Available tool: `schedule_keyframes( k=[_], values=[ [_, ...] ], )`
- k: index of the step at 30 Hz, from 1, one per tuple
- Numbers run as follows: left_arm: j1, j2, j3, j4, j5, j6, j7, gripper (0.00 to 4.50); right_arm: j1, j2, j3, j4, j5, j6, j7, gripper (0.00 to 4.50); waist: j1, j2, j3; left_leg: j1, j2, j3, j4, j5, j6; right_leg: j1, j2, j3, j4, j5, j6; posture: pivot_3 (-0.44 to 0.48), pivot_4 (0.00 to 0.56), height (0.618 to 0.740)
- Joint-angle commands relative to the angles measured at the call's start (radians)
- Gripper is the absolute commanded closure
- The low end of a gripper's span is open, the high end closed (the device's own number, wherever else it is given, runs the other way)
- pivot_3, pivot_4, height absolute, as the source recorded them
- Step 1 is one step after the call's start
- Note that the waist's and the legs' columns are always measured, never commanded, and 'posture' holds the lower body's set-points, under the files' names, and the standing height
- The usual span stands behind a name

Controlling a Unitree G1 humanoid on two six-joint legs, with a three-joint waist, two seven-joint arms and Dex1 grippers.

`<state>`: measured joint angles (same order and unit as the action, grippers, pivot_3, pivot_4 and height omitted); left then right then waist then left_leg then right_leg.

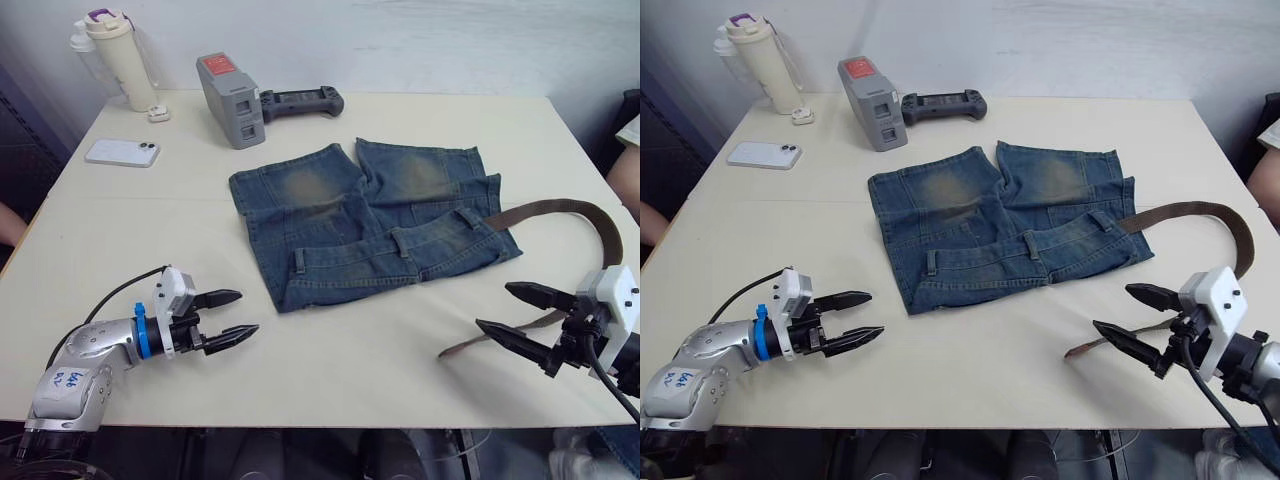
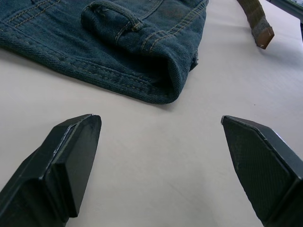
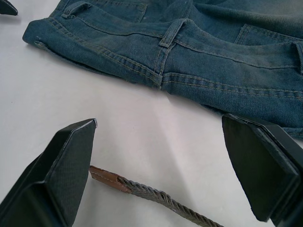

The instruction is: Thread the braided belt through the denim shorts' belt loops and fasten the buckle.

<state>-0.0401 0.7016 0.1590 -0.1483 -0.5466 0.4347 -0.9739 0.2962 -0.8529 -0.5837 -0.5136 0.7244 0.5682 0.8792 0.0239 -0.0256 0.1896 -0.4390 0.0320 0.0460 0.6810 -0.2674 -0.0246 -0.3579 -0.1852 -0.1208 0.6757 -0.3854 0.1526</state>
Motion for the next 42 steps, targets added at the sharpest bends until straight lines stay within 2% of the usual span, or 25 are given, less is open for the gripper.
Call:
schedule_keyframes(
  k=[1,10,18,23,27,30,34,42],
  values=[
    [-0.002,0.025,0.019,-0.035,-0.015,0.018,-0.013,0.03,-0.020,-0.004,-0.001,-0.007,-0.007,-0.011,-0.005,0.00,0.000,0.000,0.000,0.000,0.000,0.000,0.000,0.000,0.000,0.000,0.000,0.000,0.000,0.000,0.000,0.000,0.150,0.664],
    [-0.020,0.012,0.020,-0.027,-0.018,0.028,-0.002,0.03,-0.062,-0.014,0.013,-0.013,-0.007,0.016,-0.025,0.00,0.001,0.000,0.000,0.000,0.000,0.000,0.000,0.000,0.000,0.000,0.000,0.000,0.000,0.000,0.000,0.000,0.150,0.664],
    [-0.030,0.024,0.025,-0.015,-0.026,0.026,-0.042,0.03,-0.081,-0.023,0.010,-0.013,-0.008,0.034,-0.024,0.00,0.000,0.000,0.000,0.000,0.000,0.000,0.000,0.000,0.000,0.000,0.000,0.000,0.000,0.000,0.000,0.000,0.150,0.664],
    [-0.064,0.020,0.024,0.003,-0.007,0.001,-0.038,0.03,-0.112,-0.004,0.030,-0.013,-0.015,0.062,-0.083,0.00,0.001,0.000,0.000,0.000,0.000,0.000,0.000,0.000,0.000,0.000,0.000,0.000,0.000,0.000,0.000,0.000,0.150,0.664],
    [-0.121,0.045,-0.001,-0.039,-0.038,0.063,-0.063,0.03,-0.129,-0.031,0.038,-0.072,0.047,0.115,-0.068,0.00,0.001,0.000,0.000,0.000,0.000,0.000,0.000,0.000,0.000,0.000,0.000,0.000,0.000,0.000,0.000,0.000,0.150,0.664],
    [-0.207,0.108,-0.047,-0.070,-0.081,0.140,-0.163,0.03,-0.123,-0.096,0.060,-0.202,0.117,0.176,-0.036,0.00,-0.001,0.001,0.001,0.000,0.000,0.000,0.000,0.000,0.000,-0.001,0.000,0.000,0.000,0.000,0.000,0.000,0.150,0.664],
    [-0.351,0.156,-0.112,-0.094,-0.118,0.209,-0.260,0.03,-0.157,-0.165,0.081,-0.281,0.207,0.251,-0.051,0.00,0.001,0.001,0.001,-0.001,0.000,0.000,0.000,0.000,0.000,0.000,0.000,0.000,-0.001,0.000,0.000,0.000,0.150,0.664],
    [-0.570,0.117,-0.242,-0.030,-0.049,0.183,-0.323,0.03,-0.245,-0.220,0.086,-0.347,0.356,0.365,-0.191,0.00,0.000,0.001,0.001,-0.001,0.000,0.000,0.000,0.000,0.000,0.000,0.000,-0.001,-0.001,0.000,0.000,0.000,0.150,0.664]
  ],
)
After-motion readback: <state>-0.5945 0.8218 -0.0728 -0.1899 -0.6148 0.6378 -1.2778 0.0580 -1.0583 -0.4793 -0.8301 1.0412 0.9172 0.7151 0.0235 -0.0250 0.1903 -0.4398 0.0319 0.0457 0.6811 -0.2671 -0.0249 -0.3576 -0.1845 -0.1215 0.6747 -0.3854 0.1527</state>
